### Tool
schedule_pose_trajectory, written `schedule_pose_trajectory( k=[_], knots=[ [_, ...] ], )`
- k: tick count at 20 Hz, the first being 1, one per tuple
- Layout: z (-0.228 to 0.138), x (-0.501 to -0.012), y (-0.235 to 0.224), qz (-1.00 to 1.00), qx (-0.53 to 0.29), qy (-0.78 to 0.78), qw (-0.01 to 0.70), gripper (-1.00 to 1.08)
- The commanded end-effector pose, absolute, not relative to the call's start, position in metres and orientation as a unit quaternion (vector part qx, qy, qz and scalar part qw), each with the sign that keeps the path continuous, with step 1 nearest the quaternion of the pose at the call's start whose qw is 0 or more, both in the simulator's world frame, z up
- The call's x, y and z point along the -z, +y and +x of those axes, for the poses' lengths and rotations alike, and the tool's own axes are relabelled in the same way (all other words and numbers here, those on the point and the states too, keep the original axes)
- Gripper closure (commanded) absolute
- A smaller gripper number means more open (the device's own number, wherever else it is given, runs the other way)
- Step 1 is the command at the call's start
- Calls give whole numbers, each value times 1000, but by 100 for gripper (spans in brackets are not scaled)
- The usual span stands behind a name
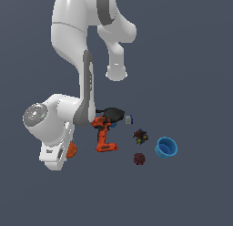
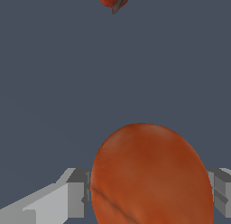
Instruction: Pick up a designated object from a clutter of objects.
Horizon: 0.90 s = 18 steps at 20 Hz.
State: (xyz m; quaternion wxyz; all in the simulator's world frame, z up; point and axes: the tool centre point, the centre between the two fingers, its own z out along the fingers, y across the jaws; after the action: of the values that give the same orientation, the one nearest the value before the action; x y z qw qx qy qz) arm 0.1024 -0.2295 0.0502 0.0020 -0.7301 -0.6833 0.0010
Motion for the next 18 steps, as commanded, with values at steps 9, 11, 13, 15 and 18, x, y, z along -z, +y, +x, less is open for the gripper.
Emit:
schedule_pose_trajectory(
  k=[9, 11, 13, 15, 18],
  knots=[
    [94, -103, -216, -730, 0, -683, 0, 108],
    [91, -120, -212, -730, 0, -683, 0, 108],
    [88, -140, -206, -730, 0, -683, 0, 108],
    [84, -161, -201, -730, 0, -683, 0, 108],
    [78, -196, -192, -730, 0, -683, 0, 108]
  ],
)
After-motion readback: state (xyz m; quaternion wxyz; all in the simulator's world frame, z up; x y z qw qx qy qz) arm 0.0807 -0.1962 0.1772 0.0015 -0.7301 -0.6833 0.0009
